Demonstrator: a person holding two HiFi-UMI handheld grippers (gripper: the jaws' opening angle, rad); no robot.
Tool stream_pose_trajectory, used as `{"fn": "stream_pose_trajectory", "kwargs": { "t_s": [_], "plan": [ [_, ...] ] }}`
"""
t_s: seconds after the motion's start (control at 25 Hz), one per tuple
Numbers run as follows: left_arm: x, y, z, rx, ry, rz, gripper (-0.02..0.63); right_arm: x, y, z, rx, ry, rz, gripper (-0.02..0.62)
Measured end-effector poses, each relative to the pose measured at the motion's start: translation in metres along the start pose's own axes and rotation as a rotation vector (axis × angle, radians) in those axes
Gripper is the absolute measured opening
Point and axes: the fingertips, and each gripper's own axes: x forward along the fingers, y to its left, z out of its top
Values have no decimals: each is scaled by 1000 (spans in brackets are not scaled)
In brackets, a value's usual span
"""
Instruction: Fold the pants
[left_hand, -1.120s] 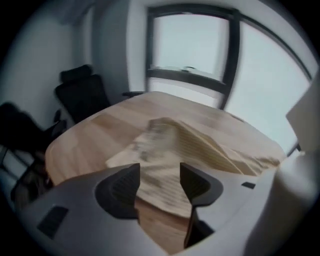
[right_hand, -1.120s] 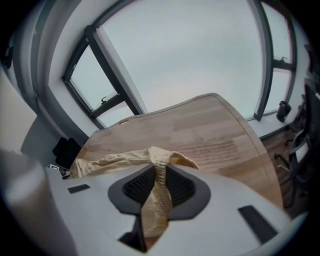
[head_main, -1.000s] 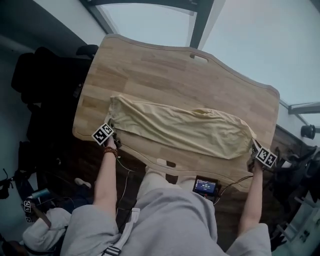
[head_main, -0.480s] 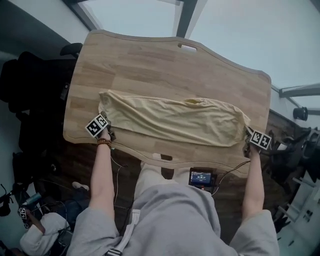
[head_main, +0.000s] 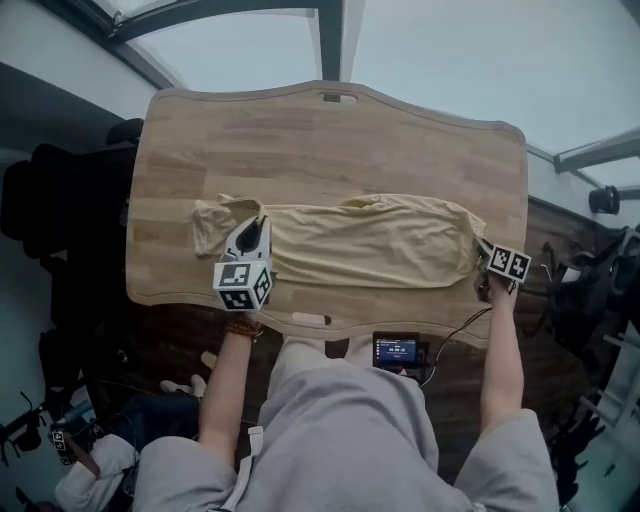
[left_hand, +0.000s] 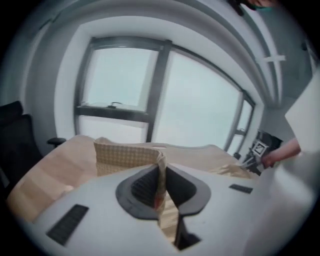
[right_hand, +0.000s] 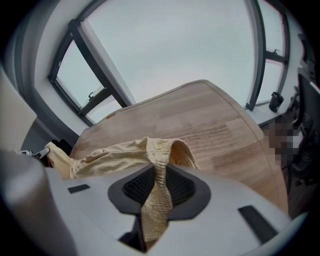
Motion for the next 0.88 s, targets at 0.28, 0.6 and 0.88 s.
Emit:
{"fn": "stream_pose_trajectory", "kwargs": {
  "t_s": [0.28,0.6,0.88],
  "plan": [
    [92,-277,-74,268,206,-408,70,11,-5,1,17,-1,63,71],
    [53,-159,-136,110,325,-230,250,-5,-33,-7,-17,-16,49,75],
    [-62,228,-186,-418,273,550,250,-9,-16,-10,-85,-65,-112,161]
  ]
}}
